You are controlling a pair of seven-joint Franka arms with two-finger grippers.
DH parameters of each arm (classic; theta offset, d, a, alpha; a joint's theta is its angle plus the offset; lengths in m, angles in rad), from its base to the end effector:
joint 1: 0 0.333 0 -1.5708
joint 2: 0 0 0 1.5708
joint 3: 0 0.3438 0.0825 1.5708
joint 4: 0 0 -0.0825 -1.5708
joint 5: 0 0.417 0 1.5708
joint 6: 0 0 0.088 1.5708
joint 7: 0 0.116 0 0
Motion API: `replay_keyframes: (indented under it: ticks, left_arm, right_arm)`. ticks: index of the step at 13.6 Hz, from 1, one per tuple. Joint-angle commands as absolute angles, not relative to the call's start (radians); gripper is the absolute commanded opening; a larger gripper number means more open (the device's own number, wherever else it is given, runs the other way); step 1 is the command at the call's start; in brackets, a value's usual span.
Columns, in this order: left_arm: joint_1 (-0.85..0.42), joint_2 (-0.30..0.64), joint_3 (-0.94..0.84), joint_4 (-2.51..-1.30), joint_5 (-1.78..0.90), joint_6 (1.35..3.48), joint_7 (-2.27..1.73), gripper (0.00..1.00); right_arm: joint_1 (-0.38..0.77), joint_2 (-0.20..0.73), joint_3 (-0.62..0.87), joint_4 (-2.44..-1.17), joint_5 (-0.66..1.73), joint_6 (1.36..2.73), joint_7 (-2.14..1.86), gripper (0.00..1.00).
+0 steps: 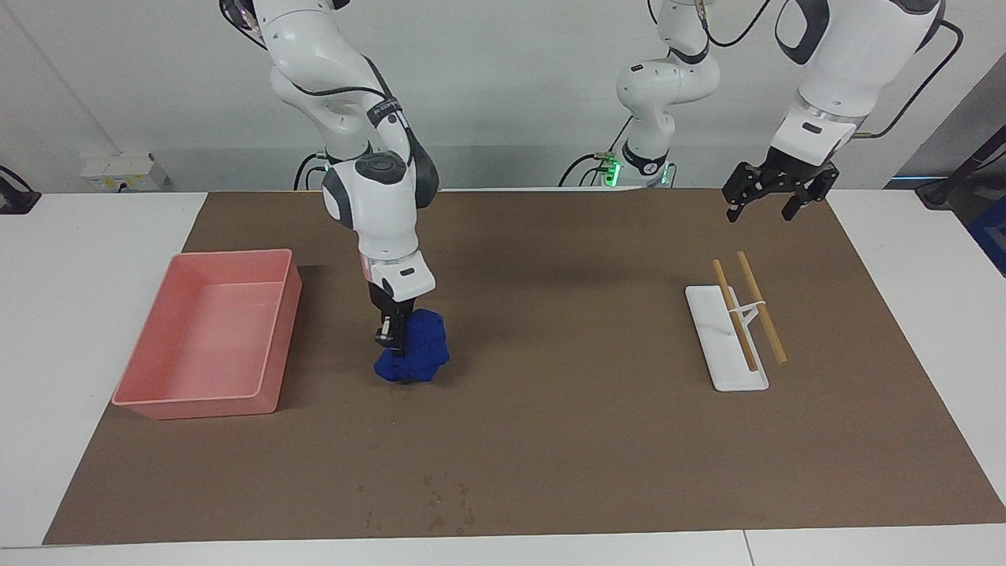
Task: Wipe water with towel using both arms
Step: 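Lower the towel onto the water with the right gripper while the left retracts, then wipe the towel toward the robot across the water with the right gripper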
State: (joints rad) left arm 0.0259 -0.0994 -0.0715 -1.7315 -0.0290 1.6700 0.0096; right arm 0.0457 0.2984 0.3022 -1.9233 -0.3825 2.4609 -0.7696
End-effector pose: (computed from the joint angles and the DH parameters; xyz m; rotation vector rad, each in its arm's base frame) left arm 0.5608 -0.0306 0.6274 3.1175 -0.0821 0.0581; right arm 0.6384 0.2175 0.3671 2.2421 1.8147 0.3087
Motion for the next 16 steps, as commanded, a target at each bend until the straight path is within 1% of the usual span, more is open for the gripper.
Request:
replay_keyframes:
  ticks: [1,3,5,8,13,16]
  left_arm:
    - [-0.049,-0.084,-0.022,-1.703,-0.006,1.635,0.041,1.00]
    - [-0.057,-0.087,-0.018,-1.710,-0.008,1.638,0.041,1.00]
    - [-0.057,-0.092,-0.020,-1.720,-0.008,1.640,0.041,1.00]
    - [-0.057,-0.100,-0.021,-1.738,-0.009,1.638,0.040,1.00]
    - [-0.058,-0.100,-0.029,-1.736,-0.009,1.640,0.038,1.00]
    - [-0.058,-0.100,-0.029,-1.736,-0.009,1.641,0.037,1.00]
  right_arm:
    - [0.018,0.319,0.314,-1.931,-0.400,2.481,-0.726,0.00]
    - [0.029,0.301,0.319,-1.974,-0.390,2.468,-0.660,0.00]
    - [0.032,0.288,0.322,-1.986,-0.377,2.403,-0.644,0.00]
    - [0.032,0.278,0.324,-1.987,-0.205,2.327,-0.644,0.00]
    - [0.026,0.252,0.324,-2.008,-0.025,2.217,-0.629,0.00]
    - [0.035,0.230,0.325,-2.029,0.038,2.154,-0.517,0.00]
